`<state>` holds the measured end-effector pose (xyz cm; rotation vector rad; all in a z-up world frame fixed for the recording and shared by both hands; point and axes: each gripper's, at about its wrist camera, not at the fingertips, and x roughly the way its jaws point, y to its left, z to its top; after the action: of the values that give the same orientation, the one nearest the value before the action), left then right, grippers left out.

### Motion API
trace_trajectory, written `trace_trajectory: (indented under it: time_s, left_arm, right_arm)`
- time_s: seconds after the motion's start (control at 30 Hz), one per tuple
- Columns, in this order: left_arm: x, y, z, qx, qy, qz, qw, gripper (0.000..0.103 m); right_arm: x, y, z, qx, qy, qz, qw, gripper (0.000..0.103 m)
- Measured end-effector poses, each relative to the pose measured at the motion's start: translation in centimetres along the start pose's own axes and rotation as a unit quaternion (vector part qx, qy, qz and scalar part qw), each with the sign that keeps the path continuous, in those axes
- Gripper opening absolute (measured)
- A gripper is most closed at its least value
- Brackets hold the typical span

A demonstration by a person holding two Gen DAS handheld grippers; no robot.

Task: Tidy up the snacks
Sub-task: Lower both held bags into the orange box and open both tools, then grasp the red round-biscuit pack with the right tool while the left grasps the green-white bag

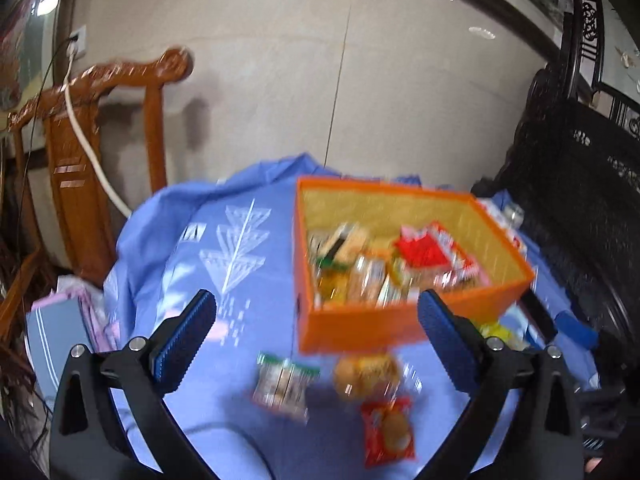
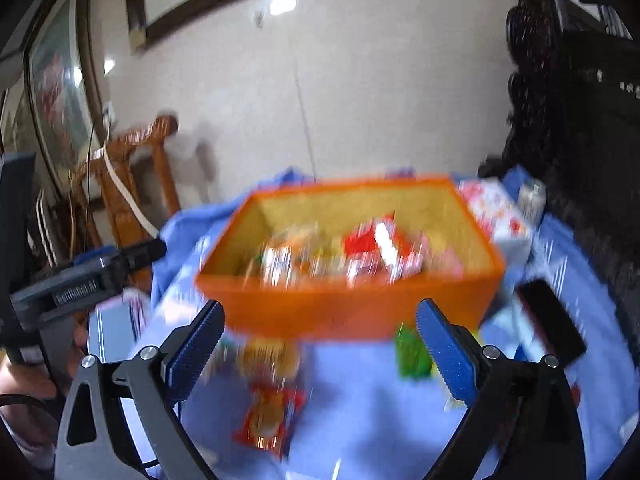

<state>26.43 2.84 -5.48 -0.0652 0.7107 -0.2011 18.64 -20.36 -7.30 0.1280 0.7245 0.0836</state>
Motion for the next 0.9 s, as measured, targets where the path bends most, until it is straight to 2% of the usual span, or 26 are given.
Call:
trace_trajectory:
  time_s: [0.1, 0.27, 0.47, 0.57, 0.73, 0.8, 0.83, 0.87, 0.9]
  left_arm:
    - [-0.8, 1.7, -2.4, -0.015, 0.012, -0.003, 0.9998, 0.099]
    - [-1.3, 4.1, -5.3, -0.029, 0.026, 0.007, 0.9992, 0.099]
    - [-1.3, 5.8, -6.6, -0.037, 0.037, 0.010, 0.9986, 0.099]
    - [-1.1, 6.3, -7.2, -0.032, 0.041, 0.011, 0.9986, 0.099]
    - [-0.4, 6.2, -7.7, -0.019, 0.048, 0.011, 0.9986, 0.099]
    - [0.0, 6.0, -7.9, -0.012, 0.051, 0.008, 0.9986, 0.099]
    - [0.3, 5.8, -8.0, -0.007, 0.052, 0.006, 0.9986, 0.099]
    - [0.6, 5.6, -8.0, -0.002, 0.053, 0.005, 0.9986, 0.099]
    - [1.1, 5.3, -8.1, 0.007, 0.054, 0.003, 0.9985, 0.099]
  right_arm:
    - [1.1, 0.9, -2.9, 0.007, 0.033, 0.005, 0.999, 0.097]
    - [3.8, 2.5, -5.6, 0.005, 0.081, 0.009, 0.997, 0.096]
    - [7.3, 3.6, -7.6, 0.015, 0.126, 0.001, 0.992, 0.096]
    - [8.8, 3.9, -8.3, 0.013, 0.141, -0.015, 0.990, 0.090]
    - [10.3, 4.4, -9.0, 0.014, 0.159, -0.017, 0.987, 0.088]
    - [10.8, 4.7, -9.5, 0.005, 0.162, -0.019, 0.987, 0.080]
    - [10.9, 5.1, -9.6, -0.009, 0.157, -0.030, 0.987, 0.069]
    - [10.8, 5.5, -9.7, -0.027, 0.152, -0.031, 0.987, 0.048]
    - [10.8, 5.7, -9.7, -0.040, 0.151, -0.031, 0.987, 0.044]
